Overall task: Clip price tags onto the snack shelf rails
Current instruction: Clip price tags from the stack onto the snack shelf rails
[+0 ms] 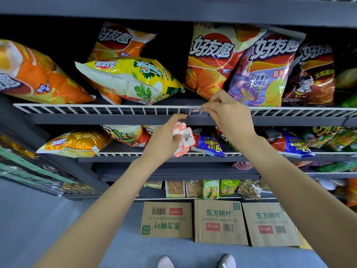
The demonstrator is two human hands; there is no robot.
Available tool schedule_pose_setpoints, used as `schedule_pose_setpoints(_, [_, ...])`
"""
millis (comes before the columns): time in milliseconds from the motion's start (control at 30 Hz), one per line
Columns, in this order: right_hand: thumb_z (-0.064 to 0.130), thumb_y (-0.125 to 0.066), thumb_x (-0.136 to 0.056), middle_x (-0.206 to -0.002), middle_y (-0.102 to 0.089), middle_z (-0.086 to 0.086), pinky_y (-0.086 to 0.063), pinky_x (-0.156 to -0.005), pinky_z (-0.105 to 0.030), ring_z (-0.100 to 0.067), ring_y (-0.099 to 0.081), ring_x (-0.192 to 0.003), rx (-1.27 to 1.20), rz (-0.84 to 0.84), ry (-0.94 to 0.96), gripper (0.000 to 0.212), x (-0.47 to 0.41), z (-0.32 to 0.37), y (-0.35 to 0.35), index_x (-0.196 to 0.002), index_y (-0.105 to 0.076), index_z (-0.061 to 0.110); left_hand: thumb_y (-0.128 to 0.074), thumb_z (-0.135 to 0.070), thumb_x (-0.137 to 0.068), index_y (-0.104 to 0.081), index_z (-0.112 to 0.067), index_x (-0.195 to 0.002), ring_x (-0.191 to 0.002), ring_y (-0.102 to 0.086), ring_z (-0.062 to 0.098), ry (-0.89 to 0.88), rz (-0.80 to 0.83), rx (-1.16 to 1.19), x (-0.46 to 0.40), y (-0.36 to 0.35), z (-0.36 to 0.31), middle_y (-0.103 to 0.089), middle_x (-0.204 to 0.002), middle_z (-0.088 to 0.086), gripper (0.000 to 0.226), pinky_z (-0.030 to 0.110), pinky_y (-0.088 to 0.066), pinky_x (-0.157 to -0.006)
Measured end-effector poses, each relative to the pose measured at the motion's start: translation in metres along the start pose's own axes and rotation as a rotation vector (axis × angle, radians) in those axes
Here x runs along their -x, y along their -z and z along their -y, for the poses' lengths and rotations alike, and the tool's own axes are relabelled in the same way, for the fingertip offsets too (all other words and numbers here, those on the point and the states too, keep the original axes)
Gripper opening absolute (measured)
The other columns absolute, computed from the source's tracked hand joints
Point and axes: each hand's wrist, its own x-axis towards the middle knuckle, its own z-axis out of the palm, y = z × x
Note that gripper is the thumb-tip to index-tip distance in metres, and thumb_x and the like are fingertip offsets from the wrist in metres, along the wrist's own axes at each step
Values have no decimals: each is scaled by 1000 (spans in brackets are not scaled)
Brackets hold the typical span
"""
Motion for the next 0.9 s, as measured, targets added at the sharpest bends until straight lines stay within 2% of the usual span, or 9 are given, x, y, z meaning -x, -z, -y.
schedule_pose_setpoints(100, [5, -67, -79, -86, -65, -8, -49, -46, -32, -31, -62, -66, 61, 41, 9, 17, -2, 1, -5, -96, -70, 11, -52, -7, -90, -39, -31, -133, -52, -50, 11, -4, -7, -3, -1, 1, -1, -66, -107, 11, 50, 31, -44, -61])
schedule_pose_setpoints(167, [6, -60, -83, -81, -66, -8, -46, -48, -32, -32, -62, -67, 101, 54, -33, 14, -3, 1, -8, -96, -64, 11, -52, -8, -90, -40, -30, -133, -59, -55, 14, 1, -3, 0, -2, 0, 0, -66, -108, 11, 50, 30, -42, -60])
schedule_pose_setpoints(267, [2, -68, -74, -65, -61, -6, -35, -44, -24, -29, -57, -54, 142, -7, -45, 14, 1, 3, -11, -81, -61, 12, -52, -9, -90, -40, -30, -134, -55, -52, 12, 1, 8, 1, -2, 0, 0, -65, -107, 11, 49, 23, -37, -52])
schedule_pose_setpoints(333, [0, -75, -66, -63, -60, -4, -35, -41, -22, -27, -58, -52, 156, -29, -36, 20, 5, 5, -15, -75, -64, 13, -52, -10, -91, -40, -31, -134, -58, -54, 12, 1, 9, 2, -2, 1, -1, -65, -110, 9, 49, 24, -36, -52])
schedule_pose_setpoints(433, [0, -78, -65, -70, -64, -3, -39, -38, -22, -24, -61, -59, 132, -75, -64, 19, 10, 11, -20, -75, -69, 13, -53, -12, -91, -40, -32, -134, -71, -59, 16, 10, 0, -6, -1, 3, -4, -62, -119, 5, 49, 22, -37, -59])
schedule_pose_setpoints(533, [4, -76, -72, -87, -64, -5, -42, -37, -24, -22, -61, -70, 124, -91, -85, 11, 15, 15, -22, -79, -70, 10, -53, -11, -92, -40, -31, -135, -68, -53, 10, 6, 2, -4, 0, 3, -5, -60, -124, 4, 49, 16, -32, -58])
schedule_pose_setpoints(600, [3, -76, -71, -92, -62, -6, -42, -37, -24, -23, -60, -73, 142, -81, -106, 12, 15, 13, -22, -80, -71, 9, -53, -11, -92, -39, -31, -136, -75, -53, 11, 6, 1, -2, 1, 3, -6, -59, -125, 5, 50, 14, -31, -62])
schedule_pose_setpoints(767, [-2, -79, -62, -86, -62, -6, -30, -38, -19, -22, -57, -69, 251, -68, -49, 21, 17, 15, -20, -78, -72, 8, -53, -14, -93, -37, -31, -137, -95, -62, 21, 12, -11, -21, 1, 4, -9, -58, -129, 5, 51, 13, -33, -66])
schedule_pose_setpoints(900, [-3, -80, -56, -85, -65, -6, -34, -34, -20, -22, -61, -70, 255, -78, -37, 32, 21, 17, -20, -86, -73, 8, -52, -15, -94, -36, -32, -138, -107, -59, 21, 28, -7, -18, 1, 5, -11, -56, -131, 5, 50, 15, -36, -67])
